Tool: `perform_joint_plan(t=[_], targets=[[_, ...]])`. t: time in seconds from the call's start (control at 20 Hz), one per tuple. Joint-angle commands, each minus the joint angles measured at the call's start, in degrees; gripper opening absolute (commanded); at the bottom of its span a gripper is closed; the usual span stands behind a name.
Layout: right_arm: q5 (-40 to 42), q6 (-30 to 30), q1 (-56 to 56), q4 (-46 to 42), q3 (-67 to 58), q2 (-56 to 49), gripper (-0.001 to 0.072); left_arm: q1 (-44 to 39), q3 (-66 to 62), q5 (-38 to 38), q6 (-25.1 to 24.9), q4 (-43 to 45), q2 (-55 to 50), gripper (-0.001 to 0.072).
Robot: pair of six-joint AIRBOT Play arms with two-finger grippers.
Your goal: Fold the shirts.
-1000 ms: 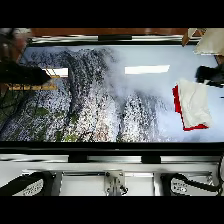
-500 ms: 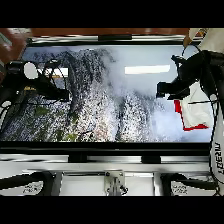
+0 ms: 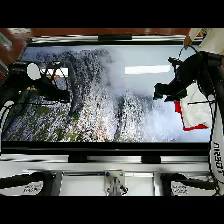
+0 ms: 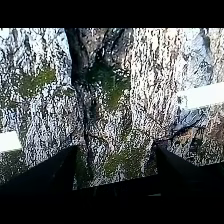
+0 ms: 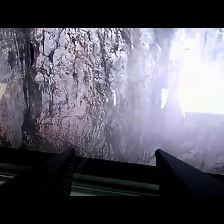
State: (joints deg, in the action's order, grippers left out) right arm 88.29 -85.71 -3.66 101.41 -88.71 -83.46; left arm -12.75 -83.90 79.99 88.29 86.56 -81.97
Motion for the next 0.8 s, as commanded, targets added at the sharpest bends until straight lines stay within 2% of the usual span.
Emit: perform_joint_plan(t=[0.0, 0.75], targets=[[0.0, 0.0, -0.1, 0.1, 0.0, 0.0, 0.0617, 0.0, 0.0, -0.4, -0.1, 0.0, -0.1, 0.0582], [0.0, 0.0, -0.1, 0.1, 0.0, 0.0, 0.0617, 0.0, 0.0, -1.5, -0.1, 0.0, -0.1, 0.0582]])
